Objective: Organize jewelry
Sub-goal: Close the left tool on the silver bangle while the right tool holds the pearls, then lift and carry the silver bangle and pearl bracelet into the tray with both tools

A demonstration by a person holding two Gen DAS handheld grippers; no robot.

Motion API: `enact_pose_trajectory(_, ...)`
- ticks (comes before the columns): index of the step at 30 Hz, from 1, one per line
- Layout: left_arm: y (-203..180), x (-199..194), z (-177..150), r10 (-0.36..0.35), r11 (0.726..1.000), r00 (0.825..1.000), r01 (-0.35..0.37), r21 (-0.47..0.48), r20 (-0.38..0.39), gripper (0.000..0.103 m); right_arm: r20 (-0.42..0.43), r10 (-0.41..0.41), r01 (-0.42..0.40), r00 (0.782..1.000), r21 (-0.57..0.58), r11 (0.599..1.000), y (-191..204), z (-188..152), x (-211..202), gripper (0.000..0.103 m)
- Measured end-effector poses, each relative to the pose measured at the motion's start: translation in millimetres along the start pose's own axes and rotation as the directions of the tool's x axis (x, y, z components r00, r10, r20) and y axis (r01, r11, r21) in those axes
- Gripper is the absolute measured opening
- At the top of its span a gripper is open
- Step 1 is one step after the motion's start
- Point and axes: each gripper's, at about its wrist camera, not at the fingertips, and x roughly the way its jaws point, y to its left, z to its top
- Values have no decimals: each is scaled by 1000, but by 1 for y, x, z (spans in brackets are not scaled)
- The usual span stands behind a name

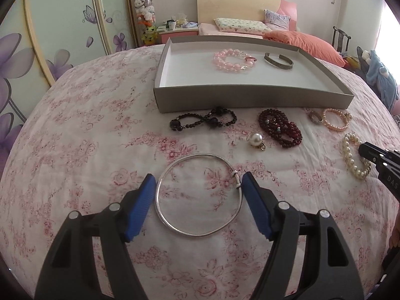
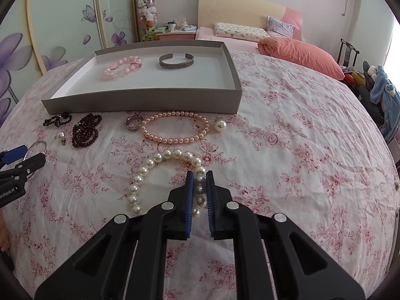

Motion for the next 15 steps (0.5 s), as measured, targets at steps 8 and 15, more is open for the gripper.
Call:
enact_pose_trajectory(8,0,0,0,-2,1000,1000,2,-3,0,70,0,12,-12,1000,11,1000,-2,0,-1,11)
enact_pose_trajectory(15,2,-3,-2,-7,1000,1000,7,-7,4,69,60,57,-58,997,17,998,1,2,-13,10)
